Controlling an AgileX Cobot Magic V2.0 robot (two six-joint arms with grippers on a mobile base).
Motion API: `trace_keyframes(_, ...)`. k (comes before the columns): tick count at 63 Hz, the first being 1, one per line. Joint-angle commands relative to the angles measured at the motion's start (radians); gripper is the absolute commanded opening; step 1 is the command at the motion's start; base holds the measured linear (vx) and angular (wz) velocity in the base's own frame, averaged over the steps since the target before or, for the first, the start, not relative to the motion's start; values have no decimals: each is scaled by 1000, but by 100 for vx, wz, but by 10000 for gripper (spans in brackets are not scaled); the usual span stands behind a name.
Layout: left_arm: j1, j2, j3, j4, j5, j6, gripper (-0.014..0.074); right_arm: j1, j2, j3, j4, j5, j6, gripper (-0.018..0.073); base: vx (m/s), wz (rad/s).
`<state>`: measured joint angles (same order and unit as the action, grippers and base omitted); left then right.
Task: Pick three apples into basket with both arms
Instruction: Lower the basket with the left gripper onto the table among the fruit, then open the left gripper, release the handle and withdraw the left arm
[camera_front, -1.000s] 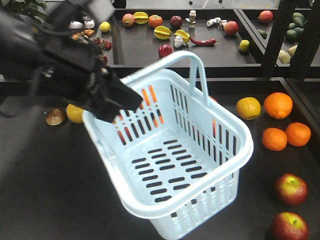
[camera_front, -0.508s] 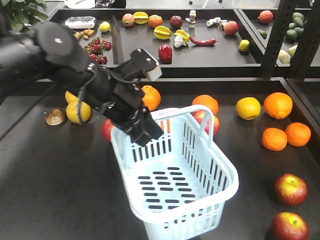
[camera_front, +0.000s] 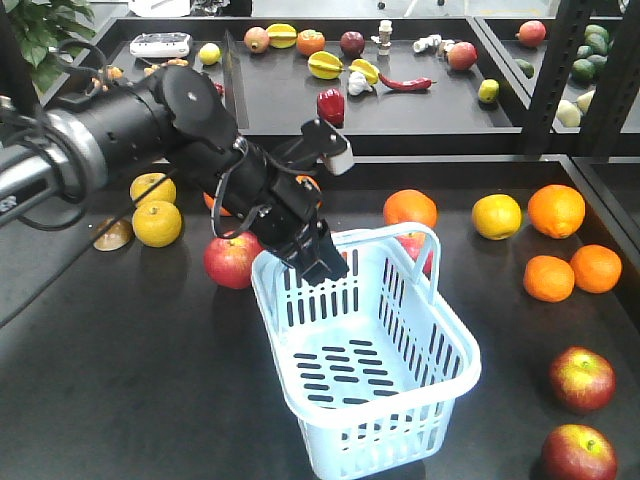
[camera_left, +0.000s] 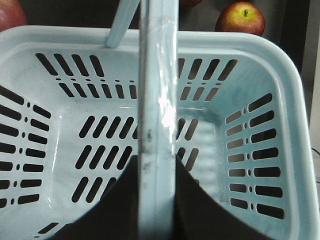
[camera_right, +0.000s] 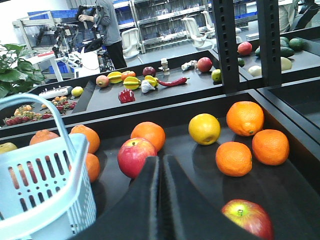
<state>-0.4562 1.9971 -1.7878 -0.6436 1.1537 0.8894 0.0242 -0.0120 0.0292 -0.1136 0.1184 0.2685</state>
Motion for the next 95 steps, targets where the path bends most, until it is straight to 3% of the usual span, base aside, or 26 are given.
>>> trace_keyframes(1, -5, -40, -37, -68, -27, 12, 17, -4, -11, 12, -12, -68, 0, -4, 0, 0)
trace_keyframes(16, -5, -33, -37, -69, -75, 12, 102, -4, -11, 12, -12, -68, 0, -4, 0, 0)
trace_keyframes(44, -4, -41, -37, -71, -114, -22, 459, -4, -11, 12, -12, -68, 0, -4, 0, 0)
trace_keyframes(59, -4, -111, -70, -73, -74, -105, 484, -4, -11, 12, -12, -68, 0, -4, 0, 0)
trace_keyframes(71, -4, -184, -120, -75, 94, -229, 434, -4, -11, 12, -12, -68, 0, -4, 0, 0)
trace_keyframes(77, -4, -234, -115, -38, 99, -277, 337, -4, -11, 12, -12, -68, 0, -4, 0, 0)
trace_keyframes(90, -5, -356, -26, -53, 99, -290, -6, -4, -11, 12, -12, -68, 0, -4, 0, 0)
trace_keyframes(95, -5, -414, 56, -52, 99, -285, -8, -4, -11, 12, -12, -68, 0, -4, 0, 0)
